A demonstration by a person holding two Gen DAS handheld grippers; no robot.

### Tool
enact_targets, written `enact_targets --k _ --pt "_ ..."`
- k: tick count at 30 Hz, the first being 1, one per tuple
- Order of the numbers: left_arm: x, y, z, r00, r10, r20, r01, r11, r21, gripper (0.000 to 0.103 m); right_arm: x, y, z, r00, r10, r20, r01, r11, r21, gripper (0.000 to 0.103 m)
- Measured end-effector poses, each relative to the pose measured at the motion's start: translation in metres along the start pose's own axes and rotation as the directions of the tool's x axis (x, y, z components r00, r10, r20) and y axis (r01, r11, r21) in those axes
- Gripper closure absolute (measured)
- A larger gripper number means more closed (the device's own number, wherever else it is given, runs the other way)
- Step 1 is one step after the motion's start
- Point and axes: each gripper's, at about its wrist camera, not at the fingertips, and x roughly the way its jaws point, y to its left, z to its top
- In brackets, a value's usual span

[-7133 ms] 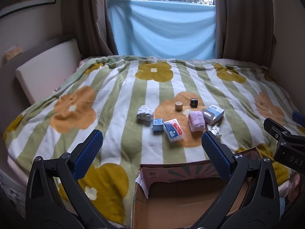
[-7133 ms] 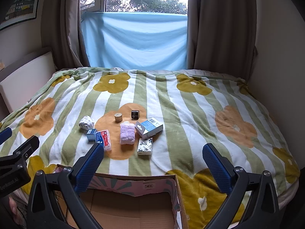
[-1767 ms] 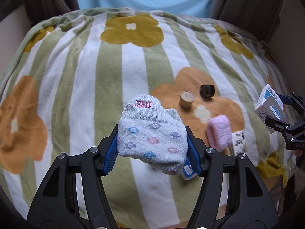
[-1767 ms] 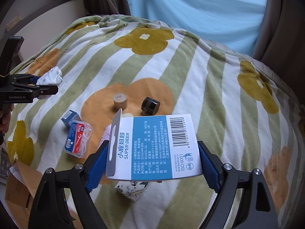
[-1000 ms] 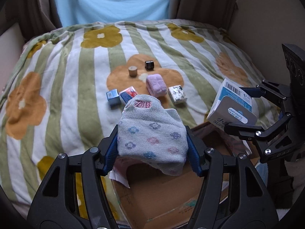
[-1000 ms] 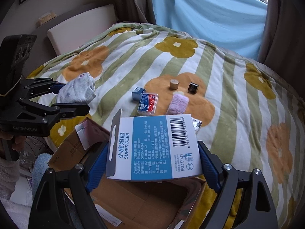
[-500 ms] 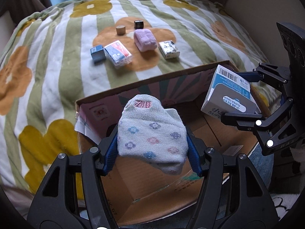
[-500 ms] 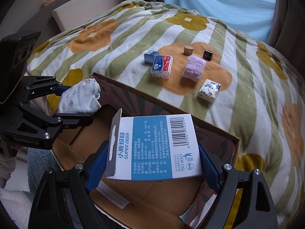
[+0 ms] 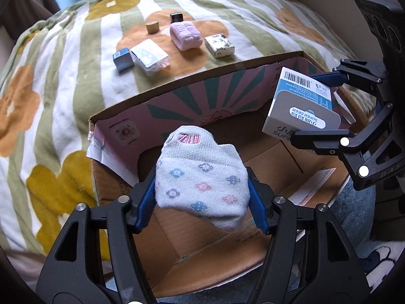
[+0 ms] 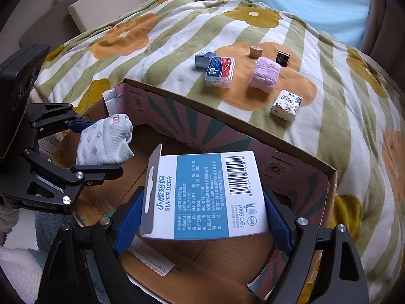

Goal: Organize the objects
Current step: 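Carry the sock and box over the cardboard box and release both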

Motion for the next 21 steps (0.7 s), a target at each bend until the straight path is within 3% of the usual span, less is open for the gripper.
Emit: enact_targets --k 3,4,5,7,9,10,21 --pt "-0.003 -0.007 0.001 0.999 0.046 0.011 -0.046 0.997 0.054 0.026 0.003 -0.001 0.002 1.000 -0.004 -0.025 0.004 1.000 0.011 0.018" --pt "-0.005 -0.009 0.002 0.998 0.058 0.018 -0.060 0.996 0.066 0.009 0.004 -0.002 0.003 0.999 0.005 -0.041 -0.004 1.000 0.016 0.018" --pt "-0.009 -0.010 0.002 0.997 0.062 0.033 -0.065 0.995 0.076 0.000 0.006 -0.004 0.003 0.998 0.012 -0.062 -0.011 1.000 0.023 0.018" --pt "-0.014 -0.011 0.003 0.997 0.056 0.053 -0.061 0.994 0.093 0.000 0.009 -0.006 0.002 0.996 0.017 -0.092 -0.015 1.000 0.026 0.017" --pt "-0.015 -0.011 0.004 0.997 0.065 0.048 -0.070 0.993 0.098 0.000 0.010 -0.008 -0.001 0.995 0.015 -0.098 -0.013 1.000 0.024 0.002" --pt "-0.015 -0.010 0.005 0.997 0.066 0.045 -0.070 0.993 0.095 0.000 0.011 -0.009 -0.003 0.995 0.017 -0.100 -0.014 1.000 0.028 0.001" --pt "-0.016 -0.008 -0.004 0.999 0.038 0.037 -0.041 0.997 0.071 0.000 0.003 -0.013 -0.009 0.995 0.040 -0.090 -0.034 0.997 0.066 0.001"
